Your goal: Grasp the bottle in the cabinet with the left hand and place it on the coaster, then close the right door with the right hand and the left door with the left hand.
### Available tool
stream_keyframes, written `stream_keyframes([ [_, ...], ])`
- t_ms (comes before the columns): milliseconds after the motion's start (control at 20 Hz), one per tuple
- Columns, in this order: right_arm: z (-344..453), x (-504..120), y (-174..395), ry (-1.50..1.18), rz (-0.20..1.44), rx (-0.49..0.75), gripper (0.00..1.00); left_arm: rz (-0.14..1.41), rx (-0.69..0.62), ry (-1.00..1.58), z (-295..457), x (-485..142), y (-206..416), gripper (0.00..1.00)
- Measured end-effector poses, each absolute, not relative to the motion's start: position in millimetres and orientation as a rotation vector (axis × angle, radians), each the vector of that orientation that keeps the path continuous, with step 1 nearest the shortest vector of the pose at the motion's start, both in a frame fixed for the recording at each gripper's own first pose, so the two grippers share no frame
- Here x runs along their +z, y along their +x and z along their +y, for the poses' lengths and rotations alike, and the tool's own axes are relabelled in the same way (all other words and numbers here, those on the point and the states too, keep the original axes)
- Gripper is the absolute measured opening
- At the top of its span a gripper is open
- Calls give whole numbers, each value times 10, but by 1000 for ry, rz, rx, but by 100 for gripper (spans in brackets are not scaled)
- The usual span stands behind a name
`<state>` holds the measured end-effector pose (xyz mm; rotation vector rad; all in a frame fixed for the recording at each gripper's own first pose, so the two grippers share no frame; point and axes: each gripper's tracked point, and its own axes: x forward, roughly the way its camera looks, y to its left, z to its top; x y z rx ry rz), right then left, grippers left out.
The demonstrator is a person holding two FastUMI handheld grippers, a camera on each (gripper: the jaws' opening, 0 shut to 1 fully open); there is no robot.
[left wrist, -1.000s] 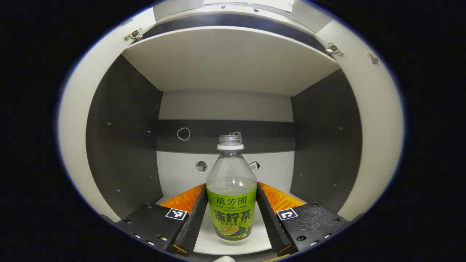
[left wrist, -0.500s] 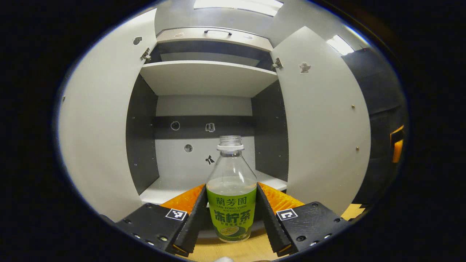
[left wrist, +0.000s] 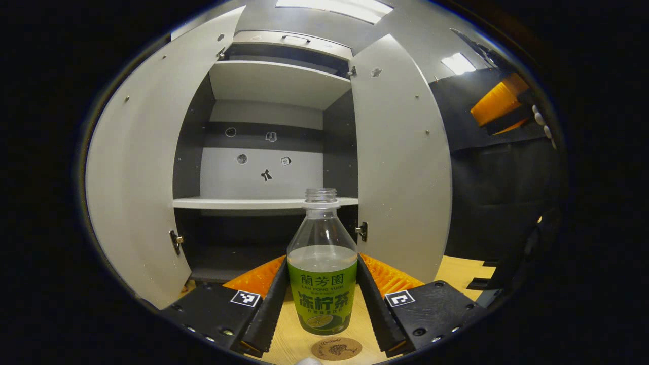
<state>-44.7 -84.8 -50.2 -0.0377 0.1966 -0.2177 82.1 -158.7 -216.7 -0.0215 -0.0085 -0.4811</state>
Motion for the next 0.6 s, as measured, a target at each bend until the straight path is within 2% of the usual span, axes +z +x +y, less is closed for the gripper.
stream_keyframes([
  [300,-822,-699,-468,-44,247,-227,84,33,-537,-2,-1728,-2907,675,74],
  [350,-795,-715,-462,-44,249,-223,84,33,-543,-4,-1746,-2989,681,78],
  [400,-769,-739,-466,-47,254,-220,84,42,-546,-3,-1758,-3093,681,74],
  [450,-746,-760,-461,-50,257,-218,84,58,-552,-4,-1773,-3198,695,75],
  [550,-716,-800,-480,-59,266,-217,84,86,-549,-13,-1773,-3330,694,75],
  [600,-698,-820,-491,-66,272,-215,84,50,-547,-26,-1759,-3275,704,76],
])
